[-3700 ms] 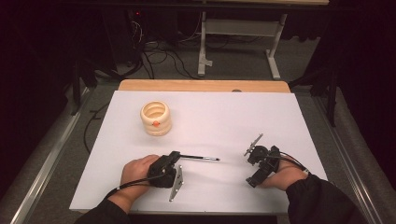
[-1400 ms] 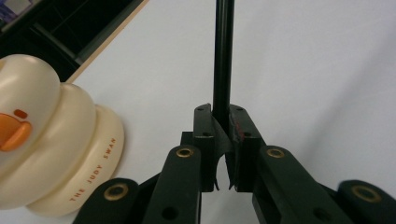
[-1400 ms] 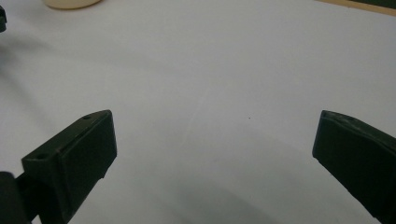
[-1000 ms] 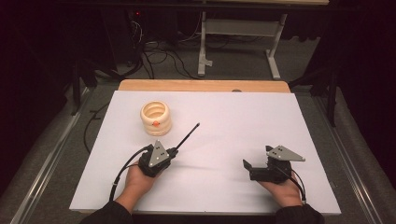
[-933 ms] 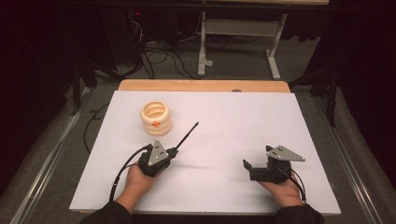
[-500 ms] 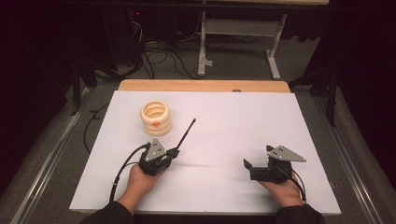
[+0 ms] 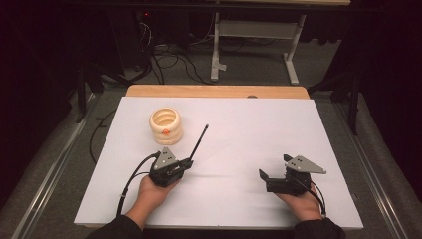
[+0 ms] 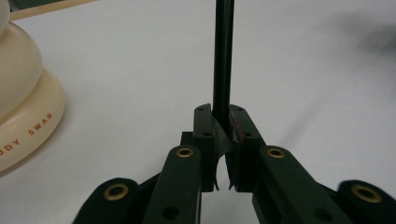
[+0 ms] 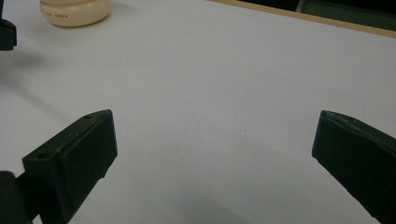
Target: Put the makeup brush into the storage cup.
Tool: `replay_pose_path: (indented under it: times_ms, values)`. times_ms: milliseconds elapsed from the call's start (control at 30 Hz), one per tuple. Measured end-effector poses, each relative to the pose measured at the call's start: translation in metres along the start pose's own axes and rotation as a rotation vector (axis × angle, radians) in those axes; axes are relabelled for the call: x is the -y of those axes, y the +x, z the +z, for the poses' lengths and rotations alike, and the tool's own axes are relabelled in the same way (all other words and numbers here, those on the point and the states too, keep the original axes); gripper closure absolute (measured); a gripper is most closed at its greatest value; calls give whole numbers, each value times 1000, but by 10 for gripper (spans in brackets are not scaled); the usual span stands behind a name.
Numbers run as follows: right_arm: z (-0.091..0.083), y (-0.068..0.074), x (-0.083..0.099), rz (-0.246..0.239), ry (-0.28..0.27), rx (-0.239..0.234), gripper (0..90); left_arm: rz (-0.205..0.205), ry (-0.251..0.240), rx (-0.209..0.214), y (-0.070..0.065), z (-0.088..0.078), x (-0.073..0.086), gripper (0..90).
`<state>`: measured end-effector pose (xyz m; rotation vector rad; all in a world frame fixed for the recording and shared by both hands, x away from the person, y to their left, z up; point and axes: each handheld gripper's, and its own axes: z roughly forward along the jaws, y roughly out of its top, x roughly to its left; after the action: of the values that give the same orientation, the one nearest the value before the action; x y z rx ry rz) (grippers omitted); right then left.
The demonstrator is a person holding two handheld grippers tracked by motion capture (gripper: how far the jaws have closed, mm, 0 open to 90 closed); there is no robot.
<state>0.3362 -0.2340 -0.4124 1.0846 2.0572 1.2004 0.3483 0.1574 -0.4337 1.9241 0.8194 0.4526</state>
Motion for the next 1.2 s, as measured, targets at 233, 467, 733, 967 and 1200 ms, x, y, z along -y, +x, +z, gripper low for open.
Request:
replay_pose_path:
  times_ms: [233,467,733,967,1200]
  values:
    - [-1,3,-2,3,-45,0,41,-1,-13,15,-2,0,0,834]
    - [0,9,-4,-7,-69,-10,42,-8,-35,44,-6,1,-2,834]
    - [6,20,-11,-15,-93,-26,51,-3,-39,72,-14,4,-3,833]
    - [14,30,-20,-23,-97,-55,61,12,-46,101,-24,8,-5,833]
    - [19,38,-31,-3,-119,-86,73,17,-59,125,-34,9,-8,833]
